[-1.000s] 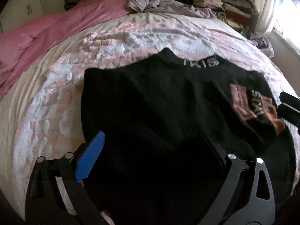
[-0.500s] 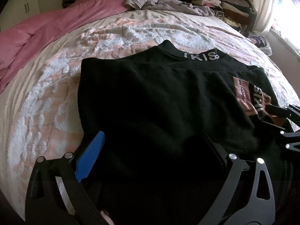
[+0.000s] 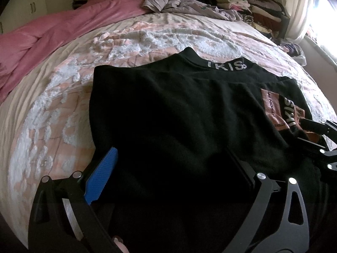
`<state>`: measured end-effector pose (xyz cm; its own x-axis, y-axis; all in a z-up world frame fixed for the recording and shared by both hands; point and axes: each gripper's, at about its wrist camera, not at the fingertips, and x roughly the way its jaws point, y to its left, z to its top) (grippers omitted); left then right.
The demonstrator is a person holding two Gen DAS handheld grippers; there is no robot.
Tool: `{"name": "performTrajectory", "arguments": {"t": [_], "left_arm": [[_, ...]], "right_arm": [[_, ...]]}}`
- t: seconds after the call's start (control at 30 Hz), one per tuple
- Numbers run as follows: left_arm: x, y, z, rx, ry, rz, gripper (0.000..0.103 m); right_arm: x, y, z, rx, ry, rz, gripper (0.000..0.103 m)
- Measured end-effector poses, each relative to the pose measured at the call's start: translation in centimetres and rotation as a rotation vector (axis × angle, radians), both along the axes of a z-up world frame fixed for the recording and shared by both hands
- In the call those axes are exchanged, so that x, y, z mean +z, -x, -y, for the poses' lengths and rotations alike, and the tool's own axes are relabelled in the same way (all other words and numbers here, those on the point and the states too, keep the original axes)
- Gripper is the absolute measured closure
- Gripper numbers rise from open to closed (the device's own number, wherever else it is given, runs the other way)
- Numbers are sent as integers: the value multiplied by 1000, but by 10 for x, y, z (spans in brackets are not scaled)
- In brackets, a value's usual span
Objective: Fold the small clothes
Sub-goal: 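Open the right gripper and withdraw it from the shirt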
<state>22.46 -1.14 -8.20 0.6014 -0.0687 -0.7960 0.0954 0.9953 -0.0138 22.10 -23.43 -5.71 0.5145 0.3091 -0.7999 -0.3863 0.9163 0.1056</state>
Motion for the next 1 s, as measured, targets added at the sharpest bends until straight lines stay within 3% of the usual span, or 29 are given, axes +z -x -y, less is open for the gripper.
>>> {"name": "performTrajectory", "arguments": {"t": [0.3,0.4,0.63,1.0], "left_arm": [[3,2,-1,7,4,-3,11],[7,4,-2,14,14,3,11],[17,12,-9,22,61,14,11],[41,30,-16,18,74,60,11]], "right_arm": [[15,8,5,0,-66,29,20],[23,13,7,-3,-94,45,9],[41,30,16,-24,-142,111,8],[58,52,50,-152,-207,173,5]]}}
